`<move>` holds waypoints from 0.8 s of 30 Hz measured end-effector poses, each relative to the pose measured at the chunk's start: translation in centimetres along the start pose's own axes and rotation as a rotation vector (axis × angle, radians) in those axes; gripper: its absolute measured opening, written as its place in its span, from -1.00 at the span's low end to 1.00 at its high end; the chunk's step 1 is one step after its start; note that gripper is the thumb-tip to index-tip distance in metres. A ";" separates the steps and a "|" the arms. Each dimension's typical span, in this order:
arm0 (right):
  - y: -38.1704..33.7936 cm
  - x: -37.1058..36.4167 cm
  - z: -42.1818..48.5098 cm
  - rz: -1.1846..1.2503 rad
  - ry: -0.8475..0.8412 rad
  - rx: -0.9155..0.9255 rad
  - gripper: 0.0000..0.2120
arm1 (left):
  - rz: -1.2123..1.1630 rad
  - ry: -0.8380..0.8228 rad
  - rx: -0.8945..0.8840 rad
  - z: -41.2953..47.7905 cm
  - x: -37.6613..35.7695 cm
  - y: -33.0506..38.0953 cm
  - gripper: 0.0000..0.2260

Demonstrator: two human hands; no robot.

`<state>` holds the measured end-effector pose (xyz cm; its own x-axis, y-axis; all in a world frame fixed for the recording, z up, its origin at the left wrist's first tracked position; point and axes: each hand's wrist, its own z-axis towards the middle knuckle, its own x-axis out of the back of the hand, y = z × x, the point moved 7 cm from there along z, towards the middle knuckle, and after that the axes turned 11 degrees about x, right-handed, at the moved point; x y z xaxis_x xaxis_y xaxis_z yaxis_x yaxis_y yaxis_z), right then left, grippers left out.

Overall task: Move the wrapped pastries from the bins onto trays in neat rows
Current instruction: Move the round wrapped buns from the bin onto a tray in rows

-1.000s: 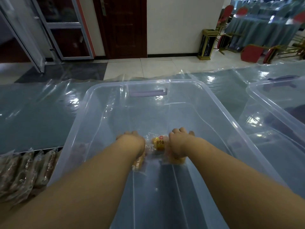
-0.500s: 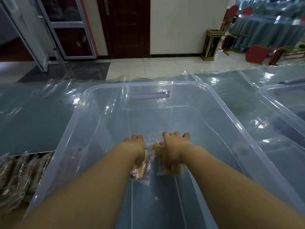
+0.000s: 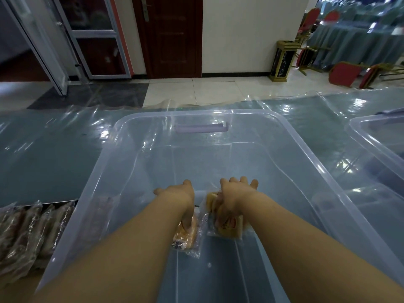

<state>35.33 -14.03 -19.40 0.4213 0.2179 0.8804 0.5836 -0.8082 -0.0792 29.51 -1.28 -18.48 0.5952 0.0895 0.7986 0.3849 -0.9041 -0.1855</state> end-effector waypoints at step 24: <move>-2.5 13.7 -17.9 0.273 0.708 0.044 -0.55 | -0.573 0.705 -0.306 -20.4 11.5 -9.4 -0.62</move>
<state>27.18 -18.80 1.24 0.0167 -0.4016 0.9157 0.5557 -0.7576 -0.3424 18.40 -0.28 4.10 -0.2262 0.3699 0.9011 0.2256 -0.8801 0.4179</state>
